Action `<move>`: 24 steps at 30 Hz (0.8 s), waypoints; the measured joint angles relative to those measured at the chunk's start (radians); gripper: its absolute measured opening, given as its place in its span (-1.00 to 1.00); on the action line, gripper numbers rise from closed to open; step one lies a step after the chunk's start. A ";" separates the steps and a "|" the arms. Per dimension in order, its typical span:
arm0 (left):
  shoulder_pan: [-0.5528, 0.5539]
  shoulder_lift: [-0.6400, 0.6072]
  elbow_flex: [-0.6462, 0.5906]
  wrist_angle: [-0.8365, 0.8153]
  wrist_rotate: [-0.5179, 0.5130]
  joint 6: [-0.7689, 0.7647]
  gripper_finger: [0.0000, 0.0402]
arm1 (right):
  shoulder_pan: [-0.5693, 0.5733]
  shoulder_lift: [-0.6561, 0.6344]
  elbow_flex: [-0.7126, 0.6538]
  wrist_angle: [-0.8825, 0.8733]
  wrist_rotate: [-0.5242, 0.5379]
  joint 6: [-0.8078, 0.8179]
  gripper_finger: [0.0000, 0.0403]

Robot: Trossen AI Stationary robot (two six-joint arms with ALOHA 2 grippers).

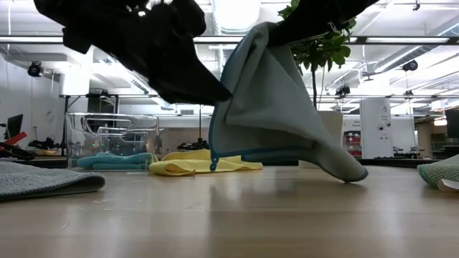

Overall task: Fold microfiber towels
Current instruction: Fold the light blue microfiber towel

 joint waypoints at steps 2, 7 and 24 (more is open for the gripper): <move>-0.001 0.017 0.000 0.005 -0.082 -0.001 -0.45 | 0.000 0.000 0.000 0.001 0.000 0.008 -0.94; -0.003 0.034 0.001 0.082 -0.118 0.060 -0.94 | 0.000 0.000 0.000 0.015 0.000 0.007 -0.94; 0.003 -0.411 0.033 -0.100 -0.020 0.022 -1.00 | 0.000 -0.111 0.143 -0.336 -0.082 0.119 -0.01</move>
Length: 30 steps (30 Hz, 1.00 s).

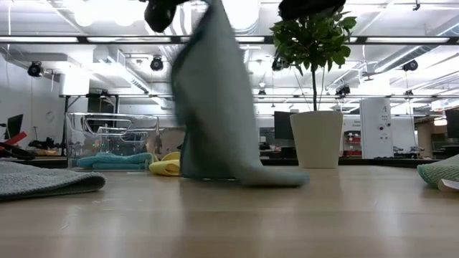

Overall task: Fold microfiber towels
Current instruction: Fold the light blue microfiber towel

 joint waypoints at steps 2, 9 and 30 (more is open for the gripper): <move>0.000 -0.024 -0.003 0.001 0.012 -0.024 -1.00 | 0.000 -0.010 0.000 -0.001 0.000 0.000 0.09; 0.002 0.005 -0.011 0.147 0.009 -0.060 -1.00 | 0.000 0.026 -0.012 0.066 0.001 -0.006 0.24; 0.013 0.134 -0.003 0.091 0.222 -0.079 -1.00 | -0.023 0.229 -0.030 0.383 -0.157 -0.111 0.16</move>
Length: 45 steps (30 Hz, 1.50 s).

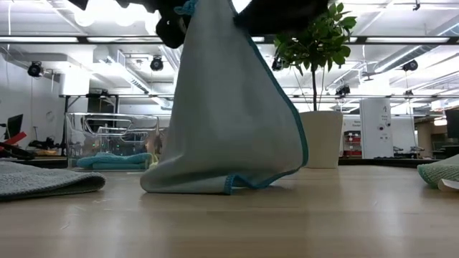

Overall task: Fold microfiber towels
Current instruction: Fold the light blue microfiber towel

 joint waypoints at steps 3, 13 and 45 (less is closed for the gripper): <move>0.000 -0.009 0.000 0.000 -0.002 0.000 -1.00 | 0.001 0.018 -0.001 -0.071 0.000 0.061 0.15; 0.003 -0.012 -0.001 0.000 -0.068 0.030 -1.00 | 0.028 0.034 -0.038 -0.137 -0.152 0.164 0.15; 0.025 -0.056 0.009 0.001 -0.105 0.054 -1.00 | 0.021 -0.059 -0.288 0.152 -0.181 0.131 -0.95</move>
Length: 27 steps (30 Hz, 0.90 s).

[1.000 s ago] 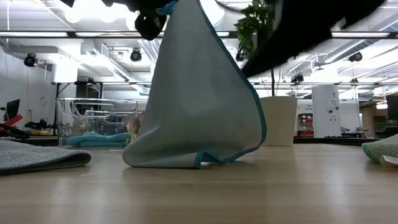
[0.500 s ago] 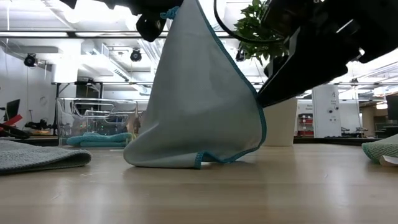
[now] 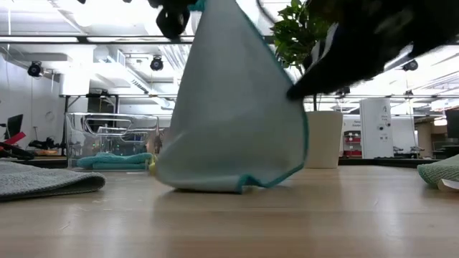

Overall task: Fold microfiber towels
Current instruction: Fold the light blue microfiber towel

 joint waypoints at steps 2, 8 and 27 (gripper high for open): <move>0.000 -0.024 0.000 -0.003 0.003 -0.002 -1.00 | 0.009 -0.071 0.000 -0.076 0.007 -0.002 -0.96; -0.003 -0.095 0.006 -0.176 0.035 -0.089 -1.00 | 0.016 -0.308 0.000 -0.268 0.051 -0.021 -0.96; 0.020 -0.156 0.061 -0.418 0.286 -0.156 -1.00 | 0.013 -0.502 0.197 -0.723 0.279 -0.135 -0.96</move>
